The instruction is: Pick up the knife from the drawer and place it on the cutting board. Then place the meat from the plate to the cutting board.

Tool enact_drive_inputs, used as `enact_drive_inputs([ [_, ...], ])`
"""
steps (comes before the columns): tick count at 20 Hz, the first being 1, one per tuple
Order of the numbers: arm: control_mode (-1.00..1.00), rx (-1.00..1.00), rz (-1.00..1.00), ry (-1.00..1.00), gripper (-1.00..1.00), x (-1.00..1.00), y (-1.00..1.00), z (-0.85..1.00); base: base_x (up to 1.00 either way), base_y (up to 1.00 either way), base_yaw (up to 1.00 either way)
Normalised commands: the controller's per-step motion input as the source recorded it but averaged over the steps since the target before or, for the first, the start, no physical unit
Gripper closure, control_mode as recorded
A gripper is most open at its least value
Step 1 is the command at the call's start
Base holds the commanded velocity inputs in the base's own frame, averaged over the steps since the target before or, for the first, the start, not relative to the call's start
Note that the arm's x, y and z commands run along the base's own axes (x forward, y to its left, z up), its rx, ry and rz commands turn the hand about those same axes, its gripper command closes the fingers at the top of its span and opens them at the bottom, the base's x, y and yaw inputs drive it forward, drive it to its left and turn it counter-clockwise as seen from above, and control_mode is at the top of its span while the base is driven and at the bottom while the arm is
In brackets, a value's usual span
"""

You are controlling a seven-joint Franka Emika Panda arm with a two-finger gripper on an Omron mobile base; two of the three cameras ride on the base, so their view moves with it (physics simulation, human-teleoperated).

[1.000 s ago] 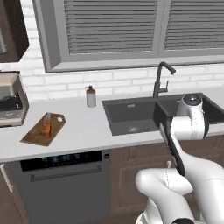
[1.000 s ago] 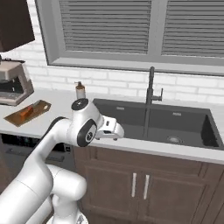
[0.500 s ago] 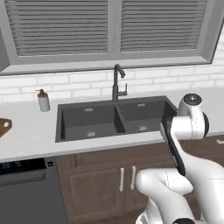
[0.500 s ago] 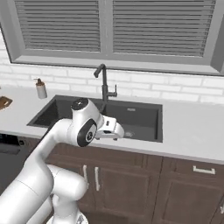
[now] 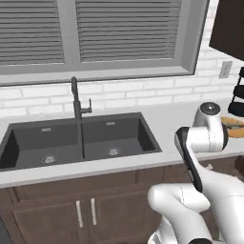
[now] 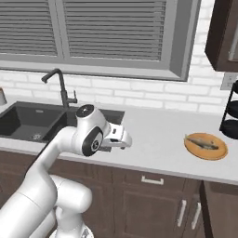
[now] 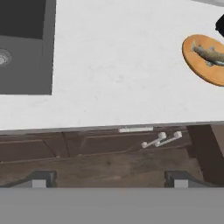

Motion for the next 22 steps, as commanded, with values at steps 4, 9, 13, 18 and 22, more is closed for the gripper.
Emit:
enact_drive_inputs([
  [4,1.00,0.00,0.00,0.00,-1.00,0.00,0.00,0.00,0.57,-0.63,0.00],
  [9,1.00,0.00,0.00,0.00,-1.00,0.00,0.00,0.00,0.44,-0.45,0.01],
  [13,1.00,0.00,0.00,0.00,-1.00,0.00,0.00,0.00,0.00,-0.76,0.01],
  [18,1.00,0.00,0.00,0.00,-1.00,0.00,0.00,0.00,0.10,-0.54,0.00],
  [22,-1.00,0.03,0.03,0.07,-1.00,0.29,-0.34,0.00,0.09,-0.10,0.01],
])
